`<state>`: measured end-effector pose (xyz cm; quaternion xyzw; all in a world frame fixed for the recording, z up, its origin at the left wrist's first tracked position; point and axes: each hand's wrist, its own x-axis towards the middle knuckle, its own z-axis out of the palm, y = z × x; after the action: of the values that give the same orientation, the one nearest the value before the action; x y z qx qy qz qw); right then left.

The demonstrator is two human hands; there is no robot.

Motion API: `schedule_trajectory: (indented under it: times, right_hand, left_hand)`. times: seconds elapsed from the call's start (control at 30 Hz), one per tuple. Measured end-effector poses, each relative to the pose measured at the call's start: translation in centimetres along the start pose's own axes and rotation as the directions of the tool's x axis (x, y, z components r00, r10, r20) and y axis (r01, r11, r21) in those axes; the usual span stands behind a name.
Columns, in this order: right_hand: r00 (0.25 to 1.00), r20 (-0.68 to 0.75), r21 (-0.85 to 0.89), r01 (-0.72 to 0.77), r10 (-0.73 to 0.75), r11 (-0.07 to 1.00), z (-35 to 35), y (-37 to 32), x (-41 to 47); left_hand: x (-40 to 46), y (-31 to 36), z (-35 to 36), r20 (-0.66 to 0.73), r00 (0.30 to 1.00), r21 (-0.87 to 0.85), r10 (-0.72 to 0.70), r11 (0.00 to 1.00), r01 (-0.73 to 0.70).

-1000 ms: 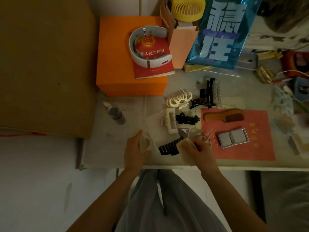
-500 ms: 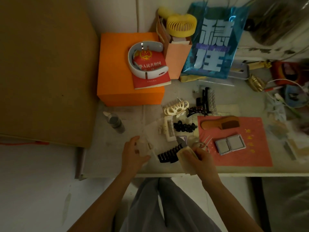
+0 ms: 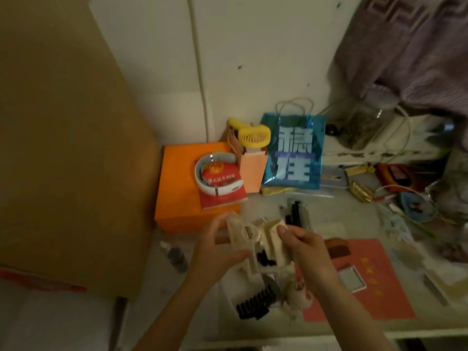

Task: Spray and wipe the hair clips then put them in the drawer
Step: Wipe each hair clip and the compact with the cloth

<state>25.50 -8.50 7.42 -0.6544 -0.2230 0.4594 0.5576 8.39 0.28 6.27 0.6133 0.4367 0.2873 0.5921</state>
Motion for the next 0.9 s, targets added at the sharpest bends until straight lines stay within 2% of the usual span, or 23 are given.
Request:
schedule_trajectory:
  times: [0.23,0.47,0.67,0.8,0.9]
  right_hand:
    - [0.98,0.077,0.16,0.17,-0.184,0.972,-0.1,-7.8,0.0]
    - [0.939,0.08,0.133,0.321,-0.333,0.938,0.8,-12.2,-1.2]
    - [0.904,0.056,0.127,0.414,-0.423,0.901,0.8,-14.9,-2.1]
    - [0.873,-0.009,0.134,0.484,-0.487,0.865,0.9,-16.5,-2.5]
    - [0.856,-0.067,0.155,0.517,-0.513,0.842,1.1,-17.6,-2.8]
  left_hand:
    - [1.8,7.7,0.5,0.051,0.979,0.049,0.198,0.979,-0.2]
    - [1.7,13.2,0.9,0.062,0.912,0.07,0.406,0.909,-0.41]
    - [1.3,16.3,1.1,0.074,0.884,0.116,0.461,0.877,-0.466]
    - [0.6,18.6,1.2,0.07,0.874,0.135,0.48,0.864,-0.485]
    - [-0.2,20.3,1.3,0.014,0.873,0.147,0.488,0.862,-0.485]
